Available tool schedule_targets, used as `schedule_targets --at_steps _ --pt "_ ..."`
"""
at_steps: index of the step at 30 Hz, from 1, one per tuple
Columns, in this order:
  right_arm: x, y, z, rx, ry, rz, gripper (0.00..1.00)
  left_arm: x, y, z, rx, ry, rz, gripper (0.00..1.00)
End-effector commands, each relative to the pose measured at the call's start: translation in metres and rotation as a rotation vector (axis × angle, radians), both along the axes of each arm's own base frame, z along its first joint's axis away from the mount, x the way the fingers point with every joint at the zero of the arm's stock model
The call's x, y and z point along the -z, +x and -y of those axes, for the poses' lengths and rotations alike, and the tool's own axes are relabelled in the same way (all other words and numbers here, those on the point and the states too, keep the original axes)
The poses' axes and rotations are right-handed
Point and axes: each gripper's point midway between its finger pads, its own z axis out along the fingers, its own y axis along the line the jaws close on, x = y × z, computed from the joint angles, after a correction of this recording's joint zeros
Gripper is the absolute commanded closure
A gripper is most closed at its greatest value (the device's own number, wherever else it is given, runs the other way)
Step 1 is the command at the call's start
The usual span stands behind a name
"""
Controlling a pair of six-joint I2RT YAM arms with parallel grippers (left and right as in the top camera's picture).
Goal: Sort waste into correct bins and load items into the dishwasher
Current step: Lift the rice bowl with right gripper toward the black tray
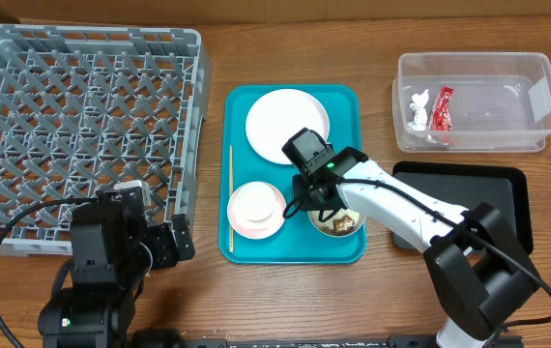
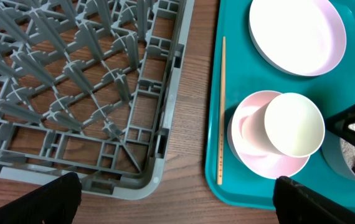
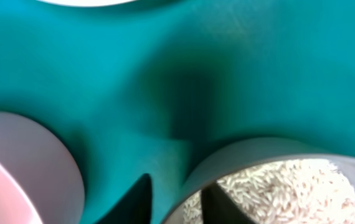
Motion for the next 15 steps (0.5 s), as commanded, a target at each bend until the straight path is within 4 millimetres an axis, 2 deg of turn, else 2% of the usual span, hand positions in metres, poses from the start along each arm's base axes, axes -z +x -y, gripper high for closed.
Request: schedule_targets --at_steps 1,4,8,11,15 --pt "0.0 0.003 0.003 0.027 -0.01 0.014 0.87 -0.01 0.002 0.0 -0.012 -0.01 0.027 0.0" --pt "0.001 0.002 0.003 0.026 -0.01 0.007 0.96 -0.01 0.002 0.0 -0.012 -0.011 0.027 0.0" --pt "-0.009 0.0 0.005 0.025 -0.028 -0.012 0.96 -0.01 0.002 0.0 -0.012 -0.011 0.028 0.0" --pt "-0.03 0.004 0.005 0.031 -0.035 -0.008 0.96 -0.01 0.002 0.0 -0.012 -0.011 0.028 0.0" --pt "-0.076 0.018 0.014 0.065 -0.032 0.05 0.96 -0.01 0.002 0.0 -0.012 -0.011 0.027 0.0"
